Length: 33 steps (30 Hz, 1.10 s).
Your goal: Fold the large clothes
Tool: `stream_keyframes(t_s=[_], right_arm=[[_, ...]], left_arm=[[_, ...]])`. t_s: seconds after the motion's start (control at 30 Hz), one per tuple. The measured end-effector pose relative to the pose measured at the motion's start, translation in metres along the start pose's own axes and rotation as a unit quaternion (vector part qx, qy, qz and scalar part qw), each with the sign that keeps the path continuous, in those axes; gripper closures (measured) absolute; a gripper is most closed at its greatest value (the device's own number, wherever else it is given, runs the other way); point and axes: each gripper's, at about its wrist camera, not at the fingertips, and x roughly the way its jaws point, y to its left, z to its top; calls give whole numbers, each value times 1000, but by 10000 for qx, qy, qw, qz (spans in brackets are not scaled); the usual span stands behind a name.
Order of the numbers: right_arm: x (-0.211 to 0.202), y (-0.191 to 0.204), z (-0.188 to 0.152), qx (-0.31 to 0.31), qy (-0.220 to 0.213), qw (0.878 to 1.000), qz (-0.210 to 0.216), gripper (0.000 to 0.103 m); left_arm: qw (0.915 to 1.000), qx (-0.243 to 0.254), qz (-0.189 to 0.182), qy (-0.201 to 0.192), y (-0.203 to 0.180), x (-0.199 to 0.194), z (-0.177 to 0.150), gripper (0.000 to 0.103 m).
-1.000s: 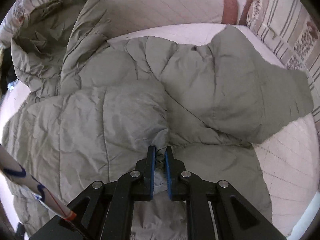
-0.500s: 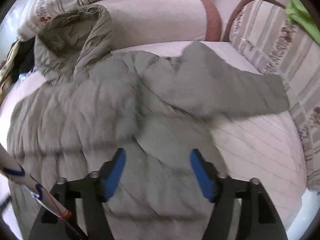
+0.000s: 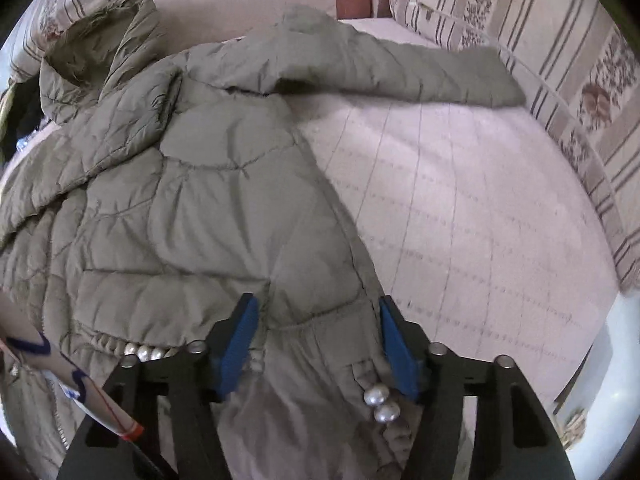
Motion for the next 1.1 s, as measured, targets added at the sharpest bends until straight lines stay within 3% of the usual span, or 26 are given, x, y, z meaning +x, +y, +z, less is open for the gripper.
stream_keyframes(t_s=[0.13, 0.23, 0.33, 0.47, 0.6, 0.8, 1.1], right_arm=[[-6, 9, -16, -258, 4, 9997, -30, 43], [-7, 14, -18, -512, -122, 9985, -170, 39], [-16, 3, -11, -248, -290, 9992, -88, 37], [-32, -21, 6, 97, -595, 9982, 37, 37], [-24, -57, 40, 656, -599, 9959, 180, 37], [23, -114, 94, 1727, -465, 9821, 593, 39], [89, -205, 165, 3087, -575, 9482, 487, 42]], left_arm=[[9997, -188, -92, 103, 9, 3, 2, 58], [9998, -186, 41, -21, 8, -1, 4, 58], [9991, -187, 204, -308, 6, -17, 6, 59], [9944, -167, 400, -968, 1, -54, 11, 57], [9939, -259, 228, -1050, -10, -70, 21, 53], [9937, -45, -110, -1114, -52, -76, 45, 47], [9927, 283, -246, -1144, -104, -40, 65, 44]])
